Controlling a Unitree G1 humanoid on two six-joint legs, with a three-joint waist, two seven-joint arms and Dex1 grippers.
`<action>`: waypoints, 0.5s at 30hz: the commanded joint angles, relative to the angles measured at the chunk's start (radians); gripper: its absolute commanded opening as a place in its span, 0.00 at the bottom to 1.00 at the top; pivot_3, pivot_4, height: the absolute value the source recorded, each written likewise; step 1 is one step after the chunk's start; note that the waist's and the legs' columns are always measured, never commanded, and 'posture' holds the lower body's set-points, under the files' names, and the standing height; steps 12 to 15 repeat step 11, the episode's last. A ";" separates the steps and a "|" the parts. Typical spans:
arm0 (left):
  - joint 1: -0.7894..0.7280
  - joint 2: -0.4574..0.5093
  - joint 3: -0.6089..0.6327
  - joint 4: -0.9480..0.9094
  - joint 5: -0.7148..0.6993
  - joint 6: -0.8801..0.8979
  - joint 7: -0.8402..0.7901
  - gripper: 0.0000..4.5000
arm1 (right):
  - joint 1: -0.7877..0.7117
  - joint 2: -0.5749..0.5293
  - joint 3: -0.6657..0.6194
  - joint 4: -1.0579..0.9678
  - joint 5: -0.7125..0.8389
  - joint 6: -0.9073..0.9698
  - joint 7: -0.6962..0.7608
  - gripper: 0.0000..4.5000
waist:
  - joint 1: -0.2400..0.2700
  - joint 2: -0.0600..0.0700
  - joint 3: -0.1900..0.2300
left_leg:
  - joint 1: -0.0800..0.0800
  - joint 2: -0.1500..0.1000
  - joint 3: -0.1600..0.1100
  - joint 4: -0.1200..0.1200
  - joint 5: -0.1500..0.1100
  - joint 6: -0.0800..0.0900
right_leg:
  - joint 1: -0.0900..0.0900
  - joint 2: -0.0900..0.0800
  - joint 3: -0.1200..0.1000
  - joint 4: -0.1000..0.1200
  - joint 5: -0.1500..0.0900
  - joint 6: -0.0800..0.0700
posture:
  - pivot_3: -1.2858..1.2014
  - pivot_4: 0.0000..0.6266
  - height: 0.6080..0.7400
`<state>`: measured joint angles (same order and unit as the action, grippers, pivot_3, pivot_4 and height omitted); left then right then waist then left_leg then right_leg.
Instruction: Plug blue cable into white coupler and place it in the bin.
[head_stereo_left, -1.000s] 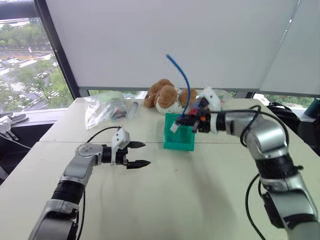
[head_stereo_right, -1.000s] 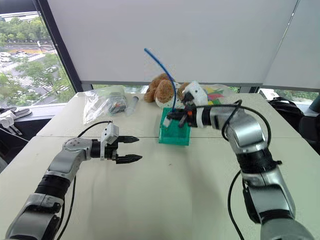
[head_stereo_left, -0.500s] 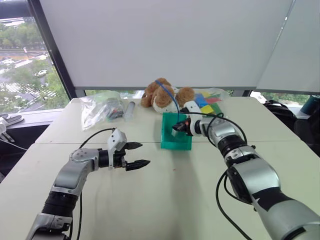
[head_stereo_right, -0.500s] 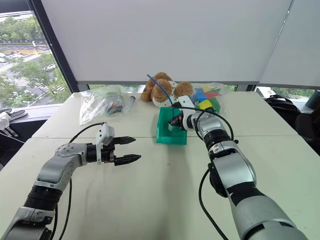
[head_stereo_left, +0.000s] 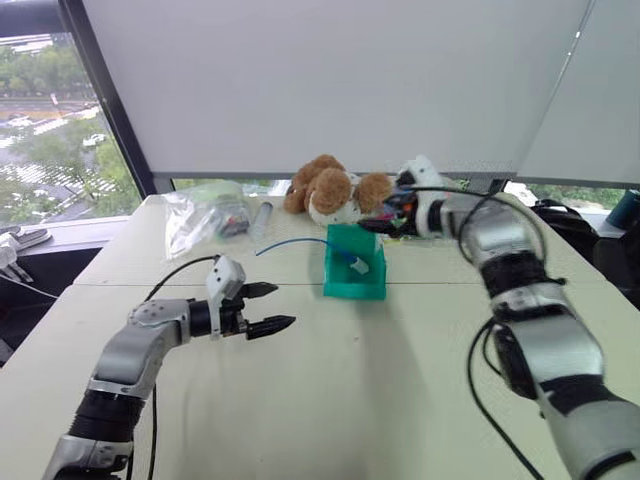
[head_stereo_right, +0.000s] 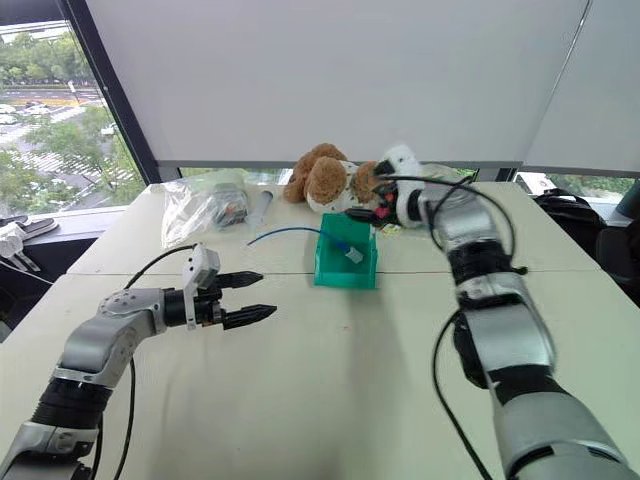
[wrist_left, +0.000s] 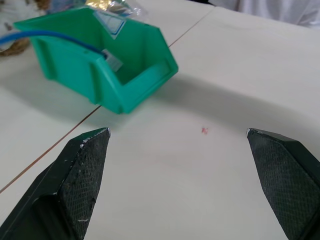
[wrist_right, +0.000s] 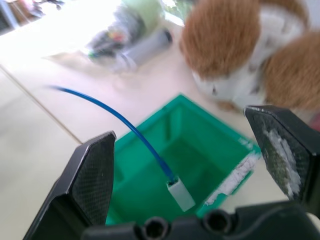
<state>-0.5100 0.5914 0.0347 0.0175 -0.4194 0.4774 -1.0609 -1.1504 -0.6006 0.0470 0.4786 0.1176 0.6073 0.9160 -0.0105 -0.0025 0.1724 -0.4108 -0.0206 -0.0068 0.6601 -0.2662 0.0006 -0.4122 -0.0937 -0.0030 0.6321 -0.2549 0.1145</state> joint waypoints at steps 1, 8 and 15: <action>-0.003 0.036 0.048 -0.038 -0.029 0.005 0.000 1.00 | 0.163 -0.101 -0.087 -0.403 0.114 0.212 0.033 0.99 | 0.000 0.000 0.000 | 0.000 0.000 0.000 0.000 0.000 0.000 | 0.000 0.000 0.000 -0.001 0.000 0.000 | 0.52 0.24 1.00; 0.017 0.106 0.089 -0.057 -0.056 0.031 -0.010 1.00 | 0.607 -0.233 -0.325 -0.962 0.344 0.464 0.038 0.99 | -0.003 0.000 0.000 | 0.001 0.001 0.001 0.000 -0.001 0.001 | 0.001 -0.002 0.000 -0.001 0.000 0.000 | 0.52 0.24 1.00; 0.016 0.126 0.099 -0.058 -0.070 0.046 -0.008 1.00 | 0.710 -0.230 -0.394 -1.069 0.408 0.512 0.006 0.99 | -0.002 0.000 0.000 | 0.002 0.001 0.001 0.001 -0.001 0.001 | 0.002 -0.002 0.000 -0.001 0.000 0.000 | 0.52 0.24 1.00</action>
